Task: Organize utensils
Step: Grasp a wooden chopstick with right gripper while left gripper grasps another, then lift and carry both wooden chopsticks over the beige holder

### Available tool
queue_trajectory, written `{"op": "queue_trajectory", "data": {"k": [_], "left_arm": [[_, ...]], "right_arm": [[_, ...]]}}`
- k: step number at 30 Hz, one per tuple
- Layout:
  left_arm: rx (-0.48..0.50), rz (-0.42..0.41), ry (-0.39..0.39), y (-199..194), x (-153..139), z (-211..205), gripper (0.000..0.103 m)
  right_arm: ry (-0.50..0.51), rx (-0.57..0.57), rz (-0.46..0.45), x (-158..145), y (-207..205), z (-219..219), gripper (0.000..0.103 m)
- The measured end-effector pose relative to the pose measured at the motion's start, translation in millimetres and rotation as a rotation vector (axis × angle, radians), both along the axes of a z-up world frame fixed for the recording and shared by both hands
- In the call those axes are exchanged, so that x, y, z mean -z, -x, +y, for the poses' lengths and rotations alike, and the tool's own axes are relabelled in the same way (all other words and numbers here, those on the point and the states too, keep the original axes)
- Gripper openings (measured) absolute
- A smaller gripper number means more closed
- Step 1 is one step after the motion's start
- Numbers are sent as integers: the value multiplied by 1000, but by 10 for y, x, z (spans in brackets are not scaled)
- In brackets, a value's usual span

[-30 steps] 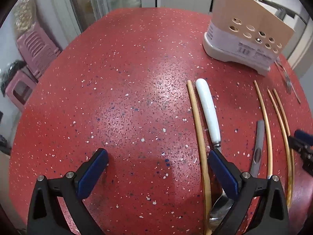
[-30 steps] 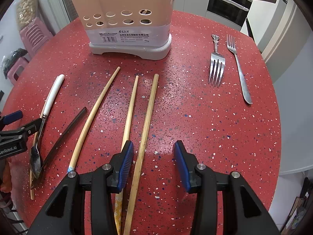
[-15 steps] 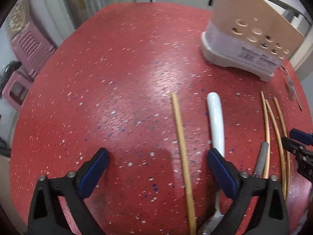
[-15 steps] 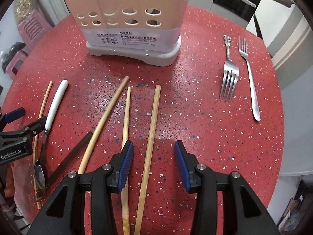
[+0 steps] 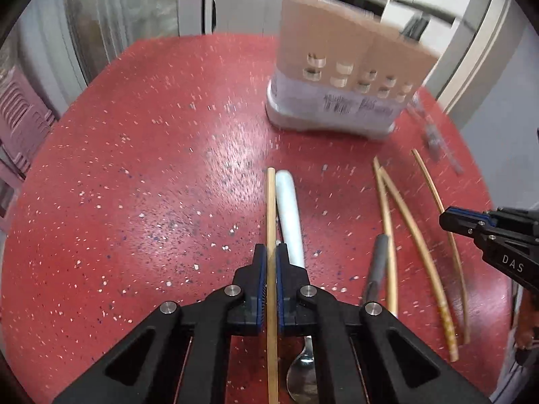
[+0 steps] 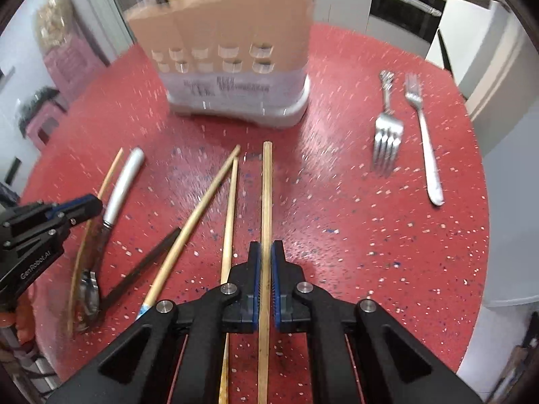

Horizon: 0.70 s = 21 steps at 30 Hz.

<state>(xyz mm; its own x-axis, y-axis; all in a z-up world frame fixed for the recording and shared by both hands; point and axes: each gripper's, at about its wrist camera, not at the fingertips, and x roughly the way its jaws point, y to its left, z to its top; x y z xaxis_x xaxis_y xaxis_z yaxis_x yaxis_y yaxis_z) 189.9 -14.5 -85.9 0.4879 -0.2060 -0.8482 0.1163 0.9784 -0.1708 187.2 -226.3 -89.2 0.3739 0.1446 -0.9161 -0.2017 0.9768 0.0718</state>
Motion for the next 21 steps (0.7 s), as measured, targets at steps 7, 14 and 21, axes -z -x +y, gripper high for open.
{"op": "queue_trajectory", "data": {"k": [7,14,21], "left_arm": [[-54,-142,109,208,-408,186,28],[-77,-241,137,285,-861,259,28],[-72,-344,184,14,-1398,209,28]], "right_arm": [[-122,20,-204,-457,279,-286,6],[-231,29,-365,-895,393,-346,6],[-278,33,-487,-1404,214,-363,6]]}}
